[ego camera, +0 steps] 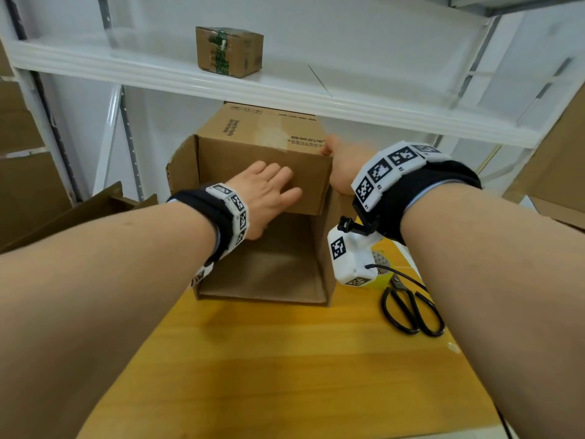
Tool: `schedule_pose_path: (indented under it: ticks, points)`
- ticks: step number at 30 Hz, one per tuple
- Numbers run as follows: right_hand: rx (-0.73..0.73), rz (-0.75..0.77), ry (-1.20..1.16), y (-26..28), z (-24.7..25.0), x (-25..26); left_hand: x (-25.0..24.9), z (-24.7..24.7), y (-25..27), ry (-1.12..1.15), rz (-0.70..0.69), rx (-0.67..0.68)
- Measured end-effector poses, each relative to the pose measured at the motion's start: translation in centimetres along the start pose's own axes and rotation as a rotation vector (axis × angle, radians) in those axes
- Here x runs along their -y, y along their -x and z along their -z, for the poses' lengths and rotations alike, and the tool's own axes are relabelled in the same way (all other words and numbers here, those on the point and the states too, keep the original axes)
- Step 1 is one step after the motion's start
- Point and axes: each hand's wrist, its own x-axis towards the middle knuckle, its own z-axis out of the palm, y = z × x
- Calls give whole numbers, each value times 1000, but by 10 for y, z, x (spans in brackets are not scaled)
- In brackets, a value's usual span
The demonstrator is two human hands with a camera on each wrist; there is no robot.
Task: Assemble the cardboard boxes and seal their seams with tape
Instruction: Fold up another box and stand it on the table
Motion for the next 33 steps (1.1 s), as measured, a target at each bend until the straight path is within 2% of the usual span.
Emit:
schedule_pose_path:
  ticks: [3,5,8,11,13,14,17,20,23,26,29,31,33]
  points:
    - [12,-7,-10,-4,0,0,-22,-15,3,204,-37,97]
    - [14,-8,-20,-3,-4,-2,-44,-29,5,199,-91,220]
    - [-87,16,-129,-3,-7,-7,-65,-46,2,128,-149,334]
    - [39,-56,-165,-4,-5,-7,-69,-49,-2,45,-155,255]
    - [-14,-35,-187,-2,-4,-5,-64,-41,-5,11,-113,146]
    - [-44,-23,-201,1,-3,-4,-57,-37,-8,-7,-60,81]
    - [-2,-10,-53,5,-2,-3,-30,-23,-15,-25,180,-69]
    - [-19,-12,11,6,1,0,-10,-22,-19,47,361,-61]
    - [-8,-47,-233,2,-7,-6,-7,-20,-23,141,413,-50]
    - [60,-127,-698,0,-9,-9,-9,-17,-27,163,418,-80]
    - [185,-275,-1118,0,-11,-13,-9,-21,-27,144,441,-100]
    - [231,-214,-1149,0,-13,-18,-8,-24,-27,139,441,-110]
    - [272,-98,-1030,-1,-20,-29,-7,-26,-27,141,433,-128]
